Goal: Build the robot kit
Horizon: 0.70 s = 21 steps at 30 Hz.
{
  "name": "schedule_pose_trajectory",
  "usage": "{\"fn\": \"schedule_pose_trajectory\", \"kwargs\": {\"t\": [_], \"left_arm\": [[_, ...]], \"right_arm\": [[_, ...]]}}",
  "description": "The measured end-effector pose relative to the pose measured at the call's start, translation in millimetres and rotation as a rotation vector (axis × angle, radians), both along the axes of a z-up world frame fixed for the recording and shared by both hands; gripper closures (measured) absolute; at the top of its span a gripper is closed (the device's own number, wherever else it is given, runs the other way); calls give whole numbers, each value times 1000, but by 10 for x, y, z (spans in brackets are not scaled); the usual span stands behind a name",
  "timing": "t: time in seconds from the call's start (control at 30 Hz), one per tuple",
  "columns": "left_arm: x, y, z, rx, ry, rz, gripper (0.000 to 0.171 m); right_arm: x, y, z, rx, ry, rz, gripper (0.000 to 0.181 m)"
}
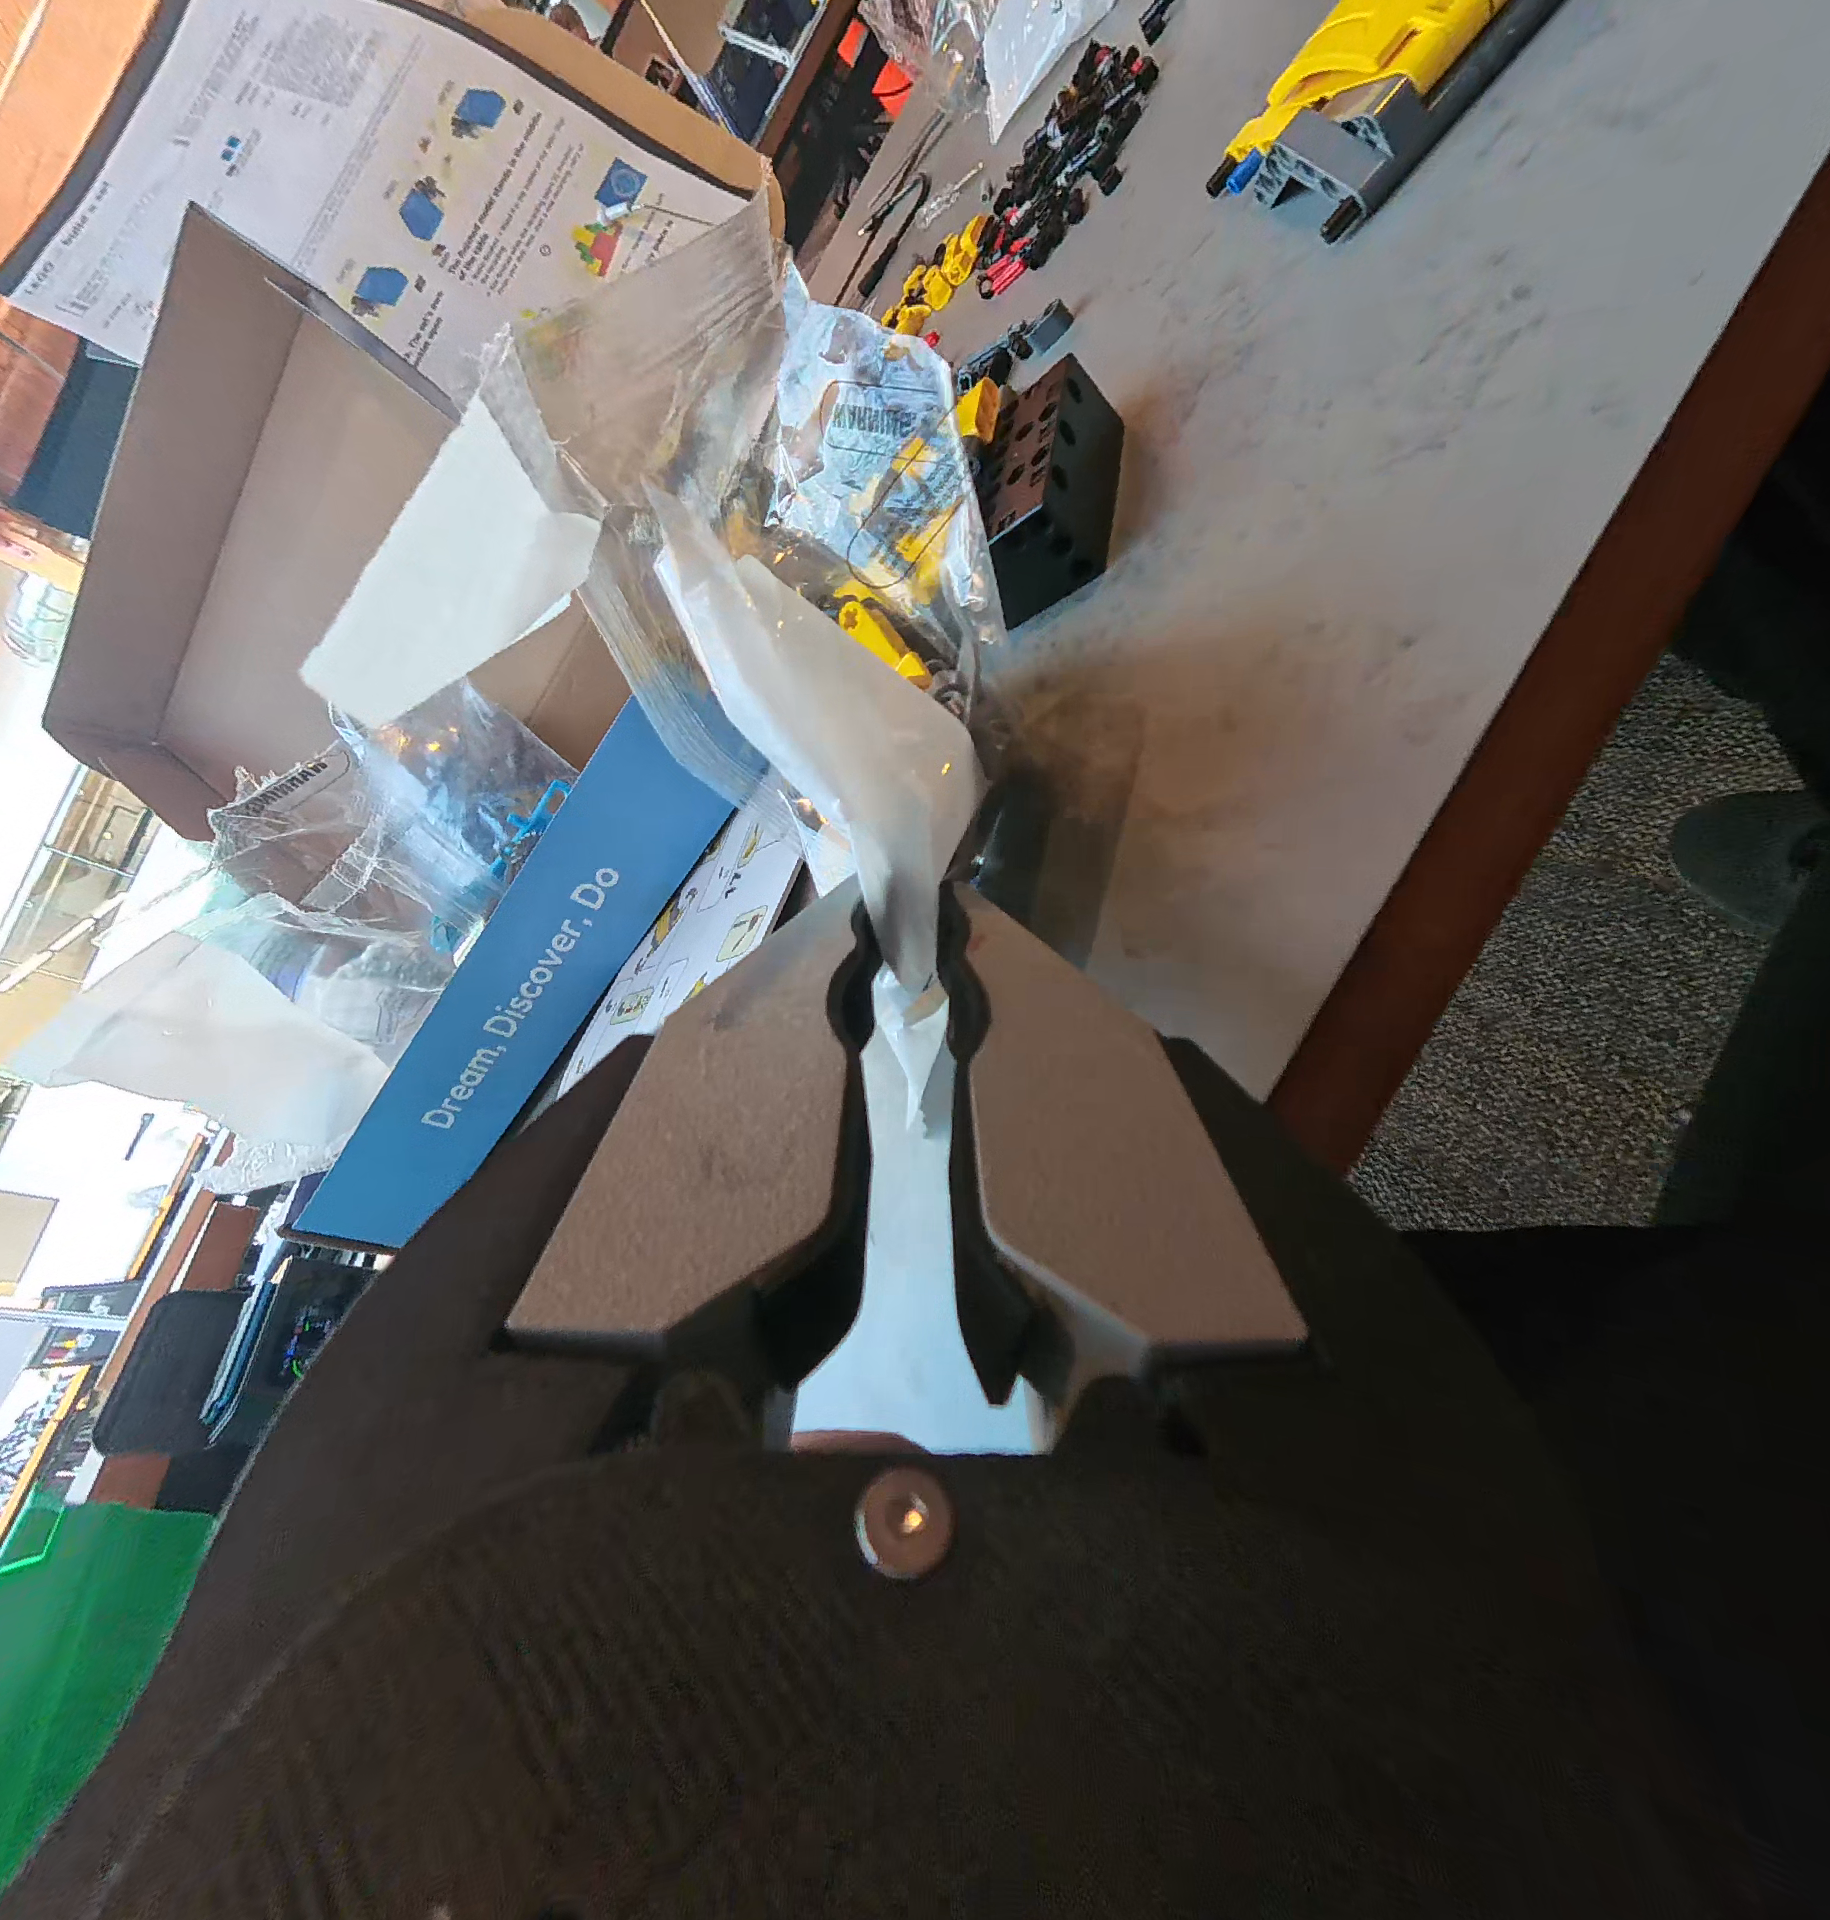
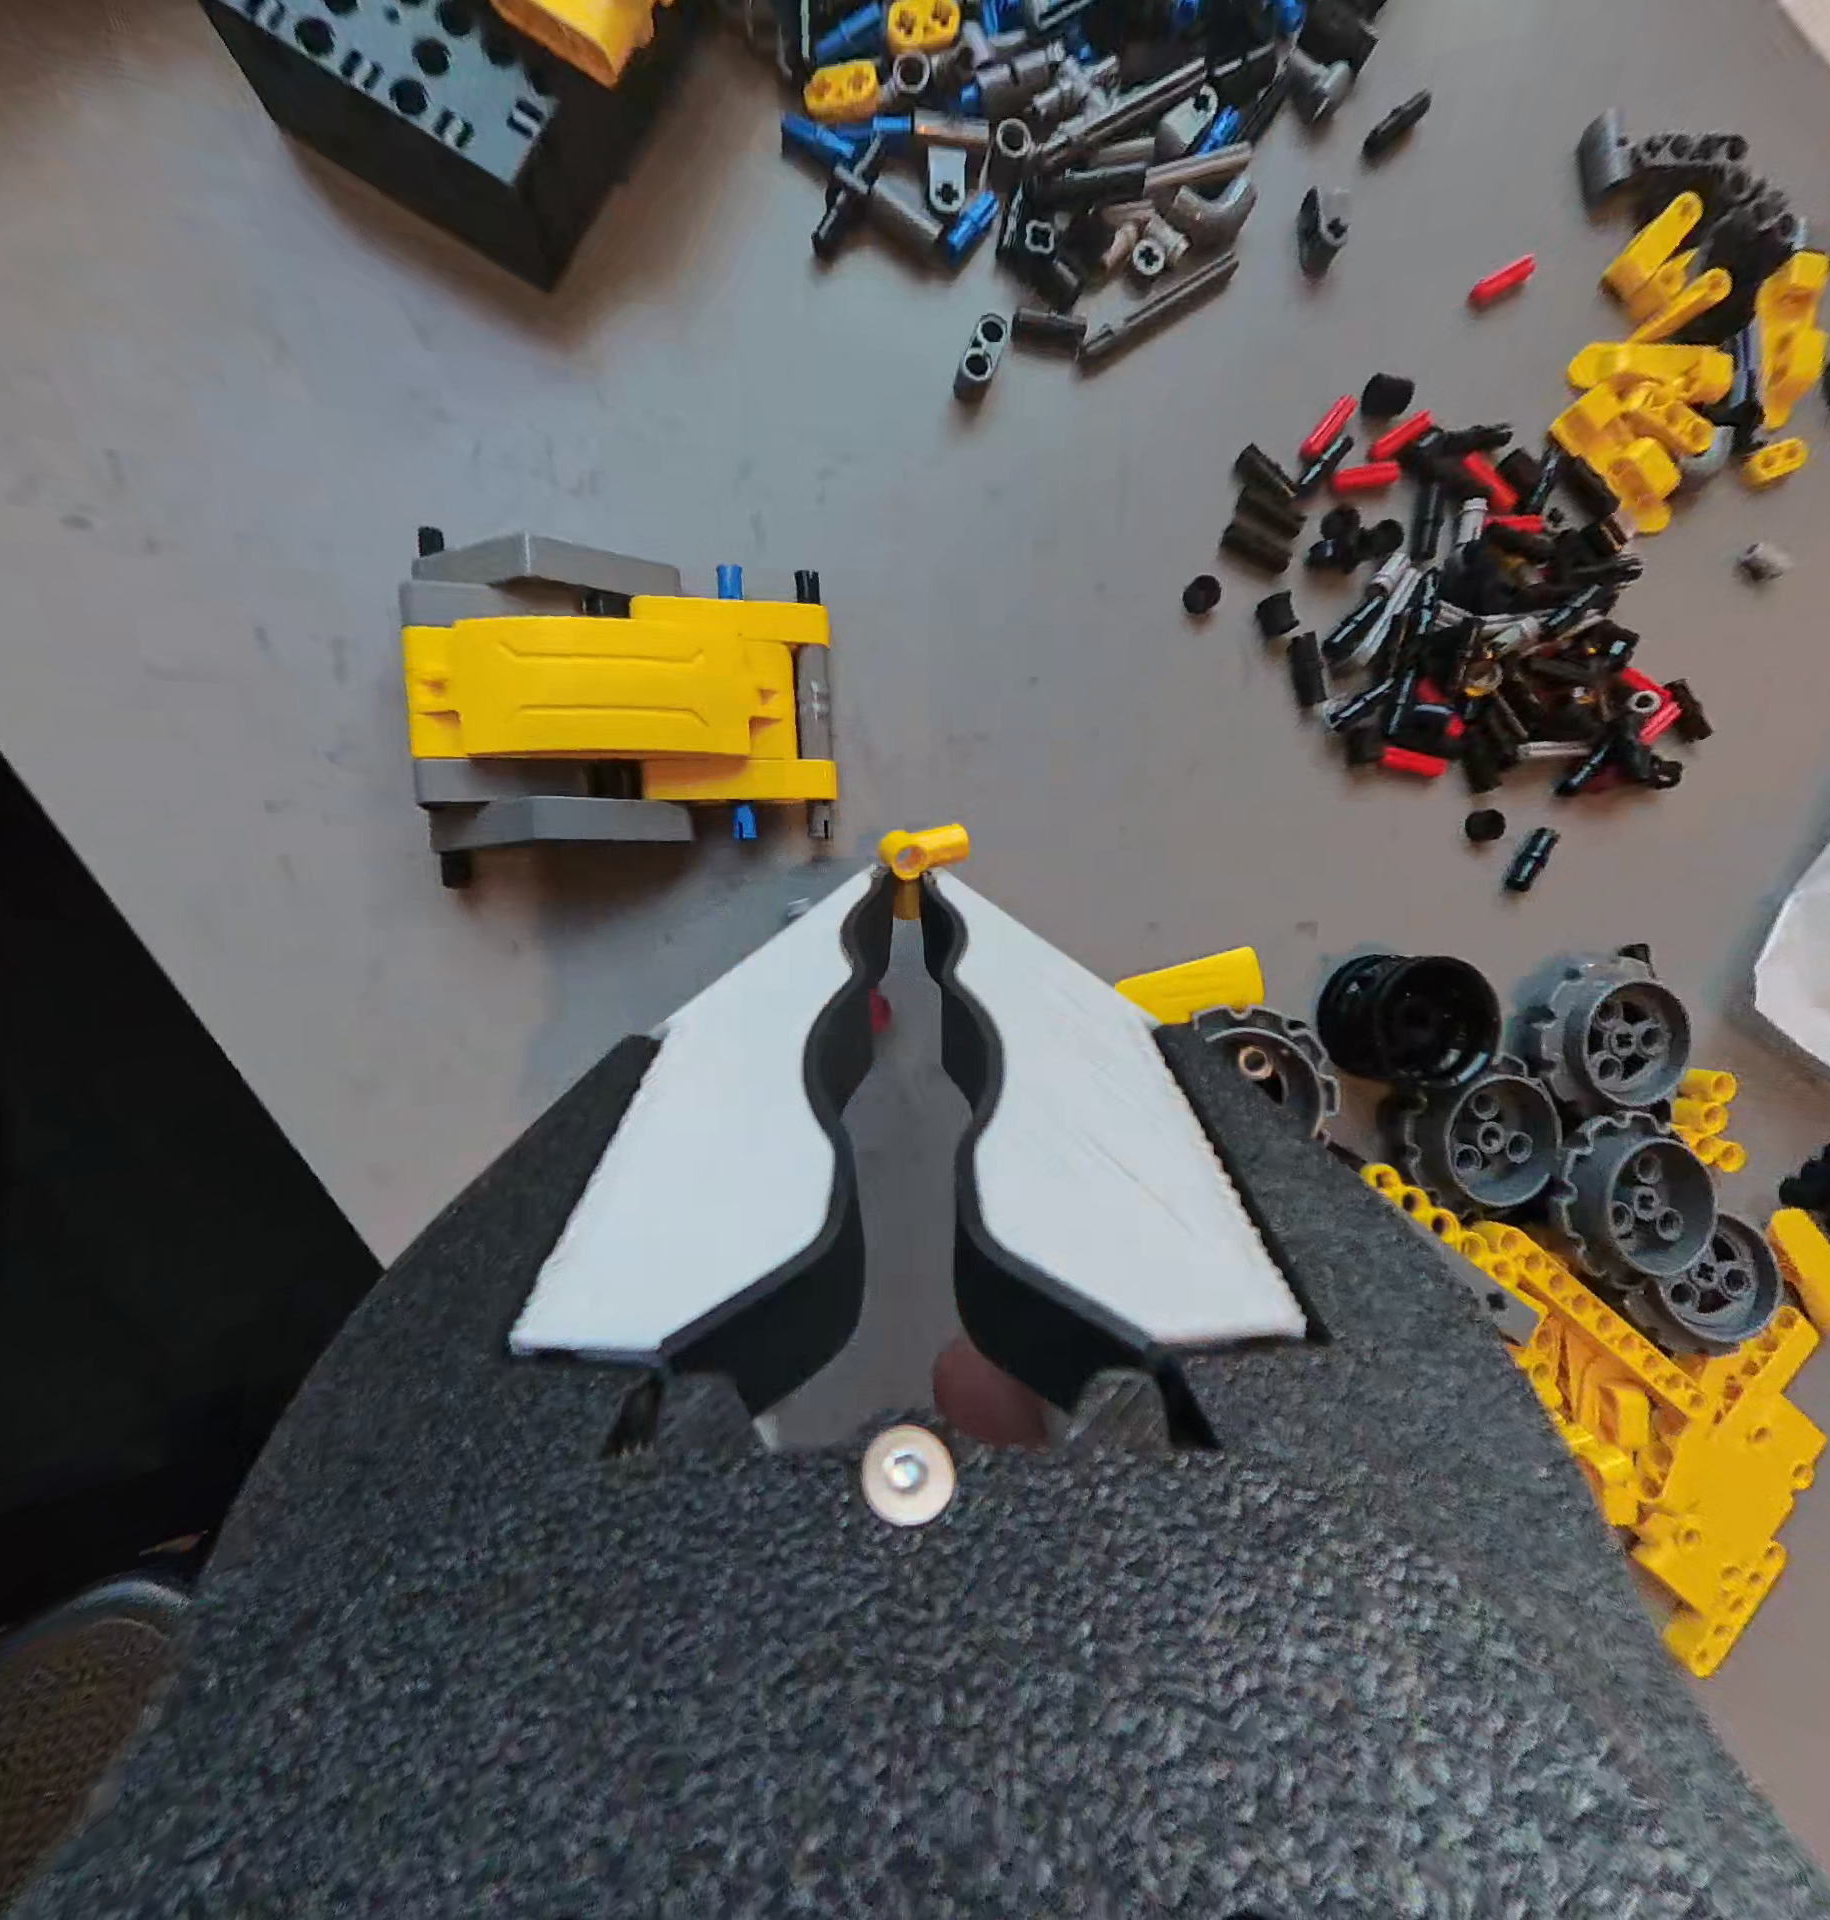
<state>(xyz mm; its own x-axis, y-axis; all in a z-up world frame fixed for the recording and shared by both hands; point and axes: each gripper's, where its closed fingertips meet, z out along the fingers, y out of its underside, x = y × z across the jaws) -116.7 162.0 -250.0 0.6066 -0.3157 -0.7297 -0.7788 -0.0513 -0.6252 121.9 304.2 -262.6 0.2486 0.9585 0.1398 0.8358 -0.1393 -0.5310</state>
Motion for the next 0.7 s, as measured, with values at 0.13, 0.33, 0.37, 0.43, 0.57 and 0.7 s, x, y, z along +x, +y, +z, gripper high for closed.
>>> {"fn": "schedule_pose_trajectory", "kwargs": {"t": [0.13, 0.33, 0.37, 0.43, 0.57, 0.7], "left_arm": [[14, 6, 1, -1, 6, 2, 166], [14, 1, 4, -2, -3, -1, 166], [15, -2, 3, -2, -2, -2, 166], [11, -7, 1, -2, -5, -3, 166], [12, -2, 2, -4, -12, -5, 166], [43, 5, 0, -7, -1, -13, 166]], "right_arm": [[24, -11, -125, -67, -61, 9, 174], [64, 1, -104, -72, -88, 4, 170], [40, -8, -28, -62, -68, 0, 170], [-127, -116, 228, -64, 27, 14, 170], [-929, -811, 973, -117, 340, 229, 177], [-1710, -1542, 1193, -190, 433, 440, 181]]}}
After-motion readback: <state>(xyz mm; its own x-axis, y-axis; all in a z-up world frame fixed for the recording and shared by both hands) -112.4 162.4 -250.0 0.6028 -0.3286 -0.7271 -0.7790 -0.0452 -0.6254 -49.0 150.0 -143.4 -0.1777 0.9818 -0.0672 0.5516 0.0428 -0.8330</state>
